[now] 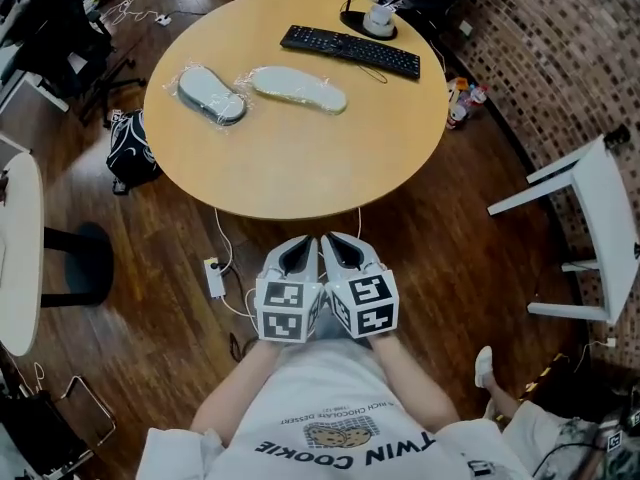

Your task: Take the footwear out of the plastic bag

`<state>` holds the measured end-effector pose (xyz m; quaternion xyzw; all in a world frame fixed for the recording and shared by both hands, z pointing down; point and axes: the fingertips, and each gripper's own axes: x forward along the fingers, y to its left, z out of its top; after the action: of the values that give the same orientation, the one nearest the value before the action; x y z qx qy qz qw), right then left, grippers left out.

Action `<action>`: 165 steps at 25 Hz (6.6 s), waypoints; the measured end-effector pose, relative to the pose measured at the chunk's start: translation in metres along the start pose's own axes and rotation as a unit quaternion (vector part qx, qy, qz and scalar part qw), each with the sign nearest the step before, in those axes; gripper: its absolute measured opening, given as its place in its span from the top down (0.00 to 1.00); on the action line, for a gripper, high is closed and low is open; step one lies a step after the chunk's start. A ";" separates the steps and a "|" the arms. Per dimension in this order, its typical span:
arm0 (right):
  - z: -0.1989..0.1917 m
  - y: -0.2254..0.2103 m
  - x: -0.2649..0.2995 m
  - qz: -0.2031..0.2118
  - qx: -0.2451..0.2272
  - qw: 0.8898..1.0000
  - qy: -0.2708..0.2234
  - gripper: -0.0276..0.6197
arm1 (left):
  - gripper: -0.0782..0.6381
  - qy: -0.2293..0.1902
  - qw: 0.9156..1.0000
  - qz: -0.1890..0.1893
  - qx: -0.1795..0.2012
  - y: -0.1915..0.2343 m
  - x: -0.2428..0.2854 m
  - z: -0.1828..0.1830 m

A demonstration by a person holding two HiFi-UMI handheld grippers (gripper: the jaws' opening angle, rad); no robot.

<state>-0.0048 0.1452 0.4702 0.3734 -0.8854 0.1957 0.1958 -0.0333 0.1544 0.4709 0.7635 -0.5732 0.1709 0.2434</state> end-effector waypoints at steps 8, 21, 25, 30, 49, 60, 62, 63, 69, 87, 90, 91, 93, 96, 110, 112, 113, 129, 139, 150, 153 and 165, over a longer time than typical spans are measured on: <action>0.039 -0.058 0.041 0.016 0.007 1.000 0.002 0.95 | 0.88 0.001 1.000 0.023 0.009 0.018 0.055 0.050; 0.091 -0.109 0.141 -0.021 0.026 0.999 0.014 0.95 | 0.88 0.004 0.998 0.031 0.059 0.147 0.133 0.135; 0.109 -0.125 0.177 -0.044 0.030 0.998 0.027 0.95 | 0.88 0.011 0.996 0.026 0.083 0.195 0.160 0.168; 0.125 -0.145 0.199 -0.081 0.042 0.995 0.038 0.94 | 0.88 0.030 0.994 0.018 0.105 0.248 0.195 0.192; 0.135 -0.230 0.238 -0.047 0.088 0.990 0.098 0.85 | 0.88 0.169 0.973 0.056 0.147 0.345 0.328 0.182; 0.134 -0.255 0.268 0.005 0.158 0.983 0.092 0.85 | 0.88 0.244 0.950 0.074 0.179 0.369 0.344 0.161; 0.133 -0.255 0.267 0.026 0.181 0.980 0.085 0.83 | 0.88 0.251 0.947 0.075 0.184 0.368 0.344 0.162; 0.132 -0.254 0.266 0.037 0.194 0.977 0.083 0.81 | 0.88 0.251 0.947 0.075 0.185 0.367 0.344 0.162; 0.129 -0.264 0.272 0.051 0.227 0.969 0.083 0.72 | 0.88 0.248 0.948 0.076 0.184 0.366 0.346 0.162; 0.111 -0.255 0.288 0.136 0.313 0.934 0.103 0.72 | 0.88 0.244 0.951 0.080 0.175 0.368 0.348 0.161; 0.112 -0.255 0.286 0.139 0.325 0.931 0.090 0.77 | 0.88 0.242 0.951 0.082 0.174 0.369 0.348 0.161; 0.114 -0.256 0.285 0.141 0.334 0.928 0.082 0.79 | 0.88 0.241 0.951 0.082 0.174 0.370 0.348 0.162; 0.117 -0.257 0.283 0.145 0.344 0.925 0.070 0.81 | 0.88 0.238 0.952 0.082 0.173 0.369 0.348 0.162; 0.119 -0.257 0.280 0.145 0.339 0.928 0.064 0.82 | 0.88 0.237 0.953 0.081 0.174 0.368 0.349 0.162; 0.111 -0.284 0.237 0.126 0.370 0.920 0.024 0.84 | 0.88 0.236 0.952 0.082 0.177 0.369 0.347 0.161; 0.115 -0.280 0.233 0.140 0.377 0.916 0.008 0.85 | 0.88 0.235 0.952 0.082 0.177 0.369 0.346 0.161; 0.116 -0.280 0.231 0.142 0.378 0.915 0.004 0.85 | 0.88 0.235 0.952 0.082 0.176 0.369 0.346 0.161; 0.105 -0.297 0.194 0.134 0.398 0.908 -0.014 0.85 | 0.88 0.234 0.953 0.080 0.172 0.366 0.344 0.159; 0.106 -0.315 0.169 0.139 0.393 0.909 -0.019 0.86 | 0.88 0.230 0.952 0.087 0.180 0.366 0.346 0.161; 0.104 -0.331 0.132 0.136 0.411 0.901 -0.032 0.86 | 0.88 0.227 0.954 0.091 0.176 0.365 0.346 0.161; 0.100 -0.338 0.122 0.130 0.415 0.900 -0.035 0.86 | 0.88 0.227 0.954 0.092 0.176 0.367 0.346 0.161; 0.100 -0.377 0.056 0.099 0.464 0.876 -0.088 0.86 | 0.88 0.223 0.955 0.093 0.174 0.366 0.345 0.160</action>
<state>0.2172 -0.1793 0.4882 0.3474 -0.7393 0.5683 -0.0993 -0.2886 -0.2920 0.5896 0.6799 -0.5344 0.4555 0.2114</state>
